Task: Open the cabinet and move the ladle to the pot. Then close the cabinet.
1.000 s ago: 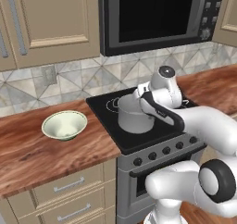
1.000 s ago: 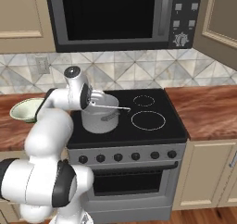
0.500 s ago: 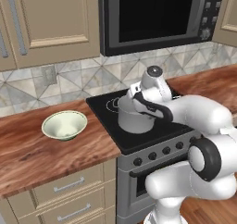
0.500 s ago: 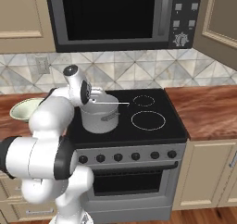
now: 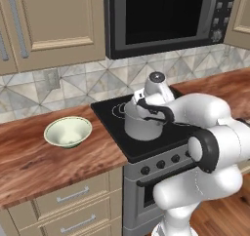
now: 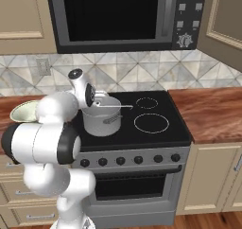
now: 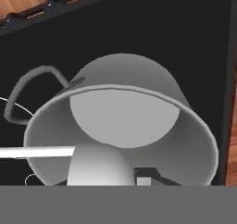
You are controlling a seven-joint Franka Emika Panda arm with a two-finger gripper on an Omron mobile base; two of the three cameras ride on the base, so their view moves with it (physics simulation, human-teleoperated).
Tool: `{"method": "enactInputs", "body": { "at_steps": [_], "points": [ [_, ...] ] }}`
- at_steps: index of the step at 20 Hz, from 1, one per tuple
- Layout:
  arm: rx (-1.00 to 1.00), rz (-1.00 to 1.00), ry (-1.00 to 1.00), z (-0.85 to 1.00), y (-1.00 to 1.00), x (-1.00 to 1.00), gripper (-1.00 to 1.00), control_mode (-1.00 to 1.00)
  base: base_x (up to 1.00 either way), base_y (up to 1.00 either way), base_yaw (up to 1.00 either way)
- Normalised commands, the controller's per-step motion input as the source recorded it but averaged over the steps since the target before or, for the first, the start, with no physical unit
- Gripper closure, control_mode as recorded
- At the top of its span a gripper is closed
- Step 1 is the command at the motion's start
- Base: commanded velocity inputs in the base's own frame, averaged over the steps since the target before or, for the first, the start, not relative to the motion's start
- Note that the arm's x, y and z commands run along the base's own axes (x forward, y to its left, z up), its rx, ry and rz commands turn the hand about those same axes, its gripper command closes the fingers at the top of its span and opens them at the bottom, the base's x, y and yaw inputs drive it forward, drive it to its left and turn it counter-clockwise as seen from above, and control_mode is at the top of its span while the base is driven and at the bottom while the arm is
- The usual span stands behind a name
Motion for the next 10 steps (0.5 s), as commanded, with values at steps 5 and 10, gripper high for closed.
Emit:
{"method": "enactInputs", "body": {
  "at_steps": [5,10],
  "points": [
    [0.00,0.00,0.02,-0.16,0.00,0.31,1.00,-1.00,0.00,0.00,0.00],
    [0.00,0.00,0.03,-0.17,0.00,0.27,1.00,-1.00,0.00,0.00,0.00]
  ]
}}
